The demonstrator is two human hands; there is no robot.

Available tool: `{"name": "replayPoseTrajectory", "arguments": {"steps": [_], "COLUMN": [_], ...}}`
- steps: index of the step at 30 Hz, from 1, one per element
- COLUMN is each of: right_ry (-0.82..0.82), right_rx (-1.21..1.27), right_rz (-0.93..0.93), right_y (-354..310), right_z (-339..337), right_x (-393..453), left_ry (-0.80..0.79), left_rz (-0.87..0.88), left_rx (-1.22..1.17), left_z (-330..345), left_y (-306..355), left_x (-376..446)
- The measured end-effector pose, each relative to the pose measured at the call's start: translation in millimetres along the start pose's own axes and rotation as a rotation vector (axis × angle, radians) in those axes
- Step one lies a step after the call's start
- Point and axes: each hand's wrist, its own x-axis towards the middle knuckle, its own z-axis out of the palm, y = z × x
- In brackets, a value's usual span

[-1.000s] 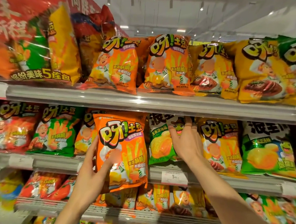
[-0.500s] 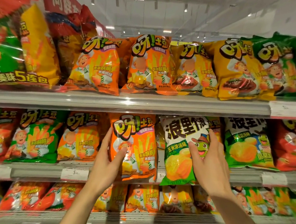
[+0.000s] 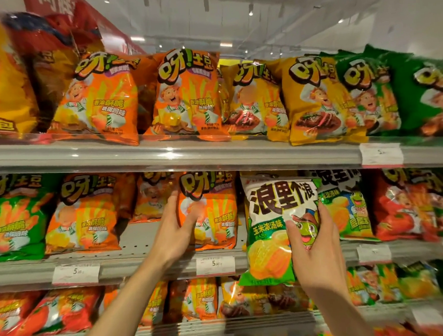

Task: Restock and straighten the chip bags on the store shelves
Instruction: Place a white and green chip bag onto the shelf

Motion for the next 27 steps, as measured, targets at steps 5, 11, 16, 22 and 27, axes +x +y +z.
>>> {"name": "replayPoseTrajectory", "arguments": {"steps": [5, 11, 16, 22, 27], "right_ry": [-0.017, -0.035, -0.061, -0.096, -0.165], "right_rx": [0.025, 0.093, 0.168, 0.277, 0.323], "right_rz": [0.019, 0.020, -0.010, -0.003, -0.008], "right_y": [4.4, 9.2, 11.6, 5.7, -5.3], "right_z": [-0.7, -0.2, 2.9, 17.3, 30.2], "right_x": [0.6, 0.5, -2.4, -7.1, -13.2], "left_ry": [-0.020, -0.095, 0.220, -0.032, -0.189], "left_rz": [0.027, 0.023, 0.135, 0.203, 0.145], "left_rx": [0.062, 0.206, 0.192, 0.046, -0.051], "left_z": [12.8, 15.6, 12.9, 24.1, 28.9], "left_y": [-9.4, -7.3, 6.2, 45.0, 55.0], "left_x": [1.6, 0.5, -21.9, -71.4, -87.8]}}
